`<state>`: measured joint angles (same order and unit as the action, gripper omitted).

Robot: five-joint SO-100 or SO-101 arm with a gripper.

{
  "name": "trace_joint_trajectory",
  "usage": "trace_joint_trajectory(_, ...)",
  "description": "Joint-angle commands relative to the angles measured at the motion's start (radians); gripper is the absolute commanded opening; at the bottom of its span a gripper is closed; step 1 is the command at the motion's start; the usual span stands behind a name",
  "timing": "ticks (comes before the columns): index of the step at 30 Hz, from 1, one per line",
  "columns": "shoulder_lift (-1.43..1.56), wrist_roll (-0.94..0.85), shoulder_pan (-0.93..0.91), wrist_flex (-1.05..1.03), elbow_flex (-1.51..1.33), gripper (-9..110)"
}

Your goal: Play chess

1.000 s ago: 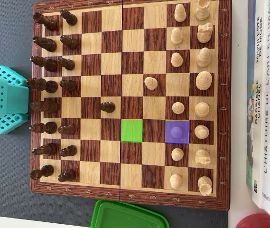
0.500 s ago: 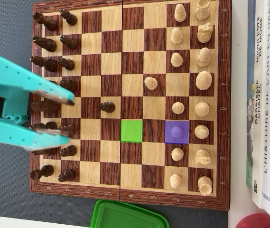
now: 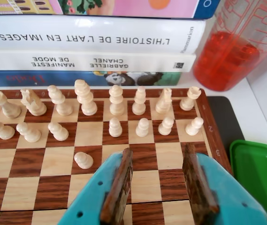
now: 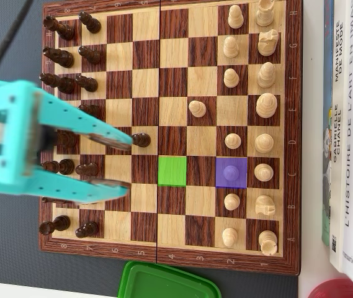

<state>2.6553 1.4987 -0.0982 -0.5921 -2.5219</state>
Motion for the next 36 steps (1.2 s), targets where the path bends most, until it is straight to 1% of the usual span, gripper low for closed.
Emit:
trace_joint_trajectory(1,-0.153,0.006,0.009,-0.006,0.164,16)
trace_joint_trajectory(4,-0.330,0.005,0.021,-0.094,0.313,16)
trace_joint_trajectory(8,-0.537,-0.005,0.009,-0.282,0.529,16)
trace_joint_trajectory(12,-0.684,-0.006,0.002,-0.433,0.698,16)
trace_joint_trajectory(15,-0.770,-0.002,0.000,-0.497,0.793,16)
trace_joint_trajectory(20,-0.891,0.005,-0.008,-0.534,0.897,16)
trace_joint_trajectory(36,-1.206,-0.006,-0.029,-0.529,1.126,16)
